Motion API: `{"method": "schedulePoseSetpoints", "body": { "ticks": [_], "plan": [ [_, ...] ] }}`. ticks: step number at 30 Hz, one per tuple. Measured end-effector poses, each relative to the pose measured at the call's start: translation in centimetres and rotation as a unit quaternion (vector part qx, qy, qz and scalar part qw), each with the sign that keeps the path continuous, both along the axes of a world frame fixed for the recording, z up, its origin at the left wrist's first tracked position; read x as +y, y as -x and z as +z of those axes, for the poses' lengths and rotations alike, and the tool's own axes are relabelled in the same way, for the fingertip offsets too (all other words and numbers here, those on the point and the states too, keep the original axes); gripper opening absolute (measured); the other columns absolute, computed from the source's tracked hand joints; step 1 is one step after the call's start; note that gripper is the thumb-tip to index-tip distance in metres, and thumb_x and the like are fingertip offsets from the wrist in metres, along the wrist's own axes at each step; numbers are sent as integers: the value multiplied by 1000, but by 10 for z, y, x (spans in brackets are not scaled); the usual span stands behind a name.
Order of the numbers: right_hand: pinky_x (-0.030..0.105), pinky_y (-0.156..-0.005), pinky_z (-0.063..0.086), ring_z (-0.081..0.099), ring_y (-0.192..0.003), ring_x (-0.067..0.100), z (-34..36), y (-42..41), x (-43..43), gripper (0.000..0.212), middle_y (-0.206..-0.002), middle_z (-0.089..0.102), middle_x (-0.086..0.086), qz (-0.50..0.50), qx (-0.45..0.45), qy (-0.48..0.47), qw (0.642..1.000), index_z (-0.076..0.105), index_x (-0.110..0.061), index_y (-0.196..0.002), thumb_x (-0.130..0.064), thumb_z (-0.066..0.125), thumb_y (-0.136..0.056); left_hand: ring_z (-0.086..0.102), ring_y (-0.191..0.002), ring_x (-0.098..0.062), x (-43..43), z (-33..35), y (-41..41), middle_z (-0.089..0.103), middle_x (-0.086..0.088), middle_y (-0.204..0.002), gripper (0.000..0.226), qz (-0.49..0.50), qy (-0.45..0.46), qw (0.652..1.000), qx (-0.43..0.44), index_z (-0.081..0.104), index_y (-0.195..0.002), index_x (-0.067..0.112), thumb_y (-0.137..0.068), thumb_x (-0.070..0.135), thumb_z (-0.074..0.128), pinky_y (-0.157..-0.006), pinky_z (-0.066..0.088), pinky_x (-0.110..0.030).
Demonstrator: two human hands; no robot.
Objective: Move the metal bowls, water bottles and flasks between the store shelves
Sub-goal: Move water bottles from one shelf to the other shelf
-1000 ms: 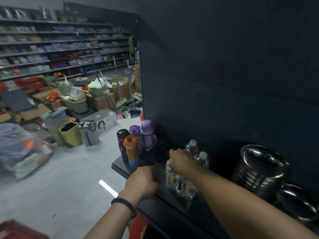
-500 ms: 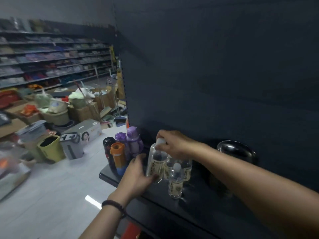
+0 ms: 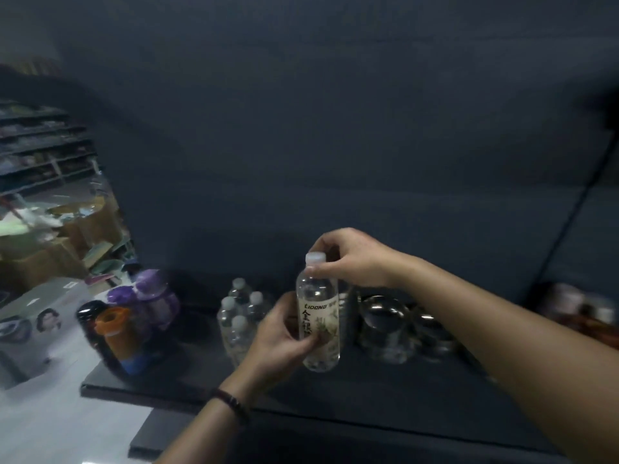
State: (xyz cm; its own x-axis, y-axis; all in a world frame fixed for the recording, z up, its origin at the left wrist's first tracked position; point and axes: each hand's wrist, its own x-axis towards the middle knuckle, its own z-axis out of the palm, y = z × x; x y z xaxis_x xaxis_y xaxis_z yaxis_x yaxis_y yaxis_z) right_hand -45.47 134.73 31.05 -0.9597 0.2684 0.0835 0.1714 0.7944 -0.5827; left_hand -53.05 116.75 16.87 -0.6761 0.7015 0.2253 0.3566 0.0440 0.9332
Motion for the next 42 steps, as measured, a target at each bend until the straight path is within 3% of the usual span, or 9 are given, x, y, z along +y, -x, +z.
{"method": "schedulePoseSetpoints", "body": {
  "ticks": [3,7,12,16,23,28,33,37,42],
  "plan": [
    [33,-78,63,72,-85,2,4,-66,40,29,-93,77,-13,-31,-21,-12,999,74,-32,-100,-53,84,-83,77,-108,-7,45,-1,-46,79,12,-119,61,-40,19,999,18,61,-133,29,-81,19,93,-88,63,-28],
    [28,-70,55,70,-85,3,1,-166,99,32,-94,74,-14,-100,-40,-29,994,72,-33,-99,-60,78,-84,76,-106,-5,114,0,-125,79,14,-116,58,-78,34,995,44,63,-127,36,-78,25,92,-93,64,-38],
    [40,-78,62,71,-84,7,1,-298,165,36,-93,74,-14,-180,-44,-33,982,71,-33,-98,-66,73,-84,74,-106,-2,197,5,-239,77,13,-117,60,-129,35,990,51,61,-129,32,-80,27,95,-92,64,-33],
    [39,-70,63,71,-78,11,-2,-403,213,27,-91,72,-10,-215,-29,-24,976,67,-32,-96,-57,73,-88,74,-108,-2,263,5,-335,77,12,-118,62,-169,41,984,48,59,-130,34,-80,28,95,-92,64,-34],
    [38,-76,59,67,-88,12,-8,-555,283,19,-97,69,-10,-275,-36,-31,960,64,-32,-100,-50,69,-95,75,-103,-1,368,-4,-469,78,13,-114,66,-236,69,969,26,59,-128,36,-75,22,98,-91,65,-35],
    [35,-76,52,65,-92,19,-31,-619,337,16,-100,65,-9,-300,-78,-67,948,55,-37,-98,-49,66,-97,74,-98,5,431,-18,-529,76,12,-114,62,-295,103,950,16,57,-124,32,-79,17,96,-79,61,-22],
    [34,-80,46,61,-99,21,-48,-663,389,17,-104,61,-4,-337,-92,-77,934,54,-29,-101,-40,67,-100,75,-101,1,498,-30,-564,78,7,-117,56,-377,144,915,-11,62,-127,29,-81,21,94,-83,60,-17],
    [25,-72,36,54,-93,15,-50,-688,429,14,-94,56,-10,-354,-104,-84,926,55,-24,-99,-30,67,-101,71,-91,11,551,-34,-587,74,4,-119,46,-442,163,882,-21,60,-130,20,-92,11,84,-66,52,-5],
    [23,-68,32,53,-95,12,-58,-719,481,21,-103,57,-8,-383,-129,-115,907,65,-15,-117,-27,69,-101,67,-110,-2,615,-44,-616,69,6,-129,57,-457,183,869,-42,55,-137,27,-90,19,85,-71,55,-15]
  ]
}}
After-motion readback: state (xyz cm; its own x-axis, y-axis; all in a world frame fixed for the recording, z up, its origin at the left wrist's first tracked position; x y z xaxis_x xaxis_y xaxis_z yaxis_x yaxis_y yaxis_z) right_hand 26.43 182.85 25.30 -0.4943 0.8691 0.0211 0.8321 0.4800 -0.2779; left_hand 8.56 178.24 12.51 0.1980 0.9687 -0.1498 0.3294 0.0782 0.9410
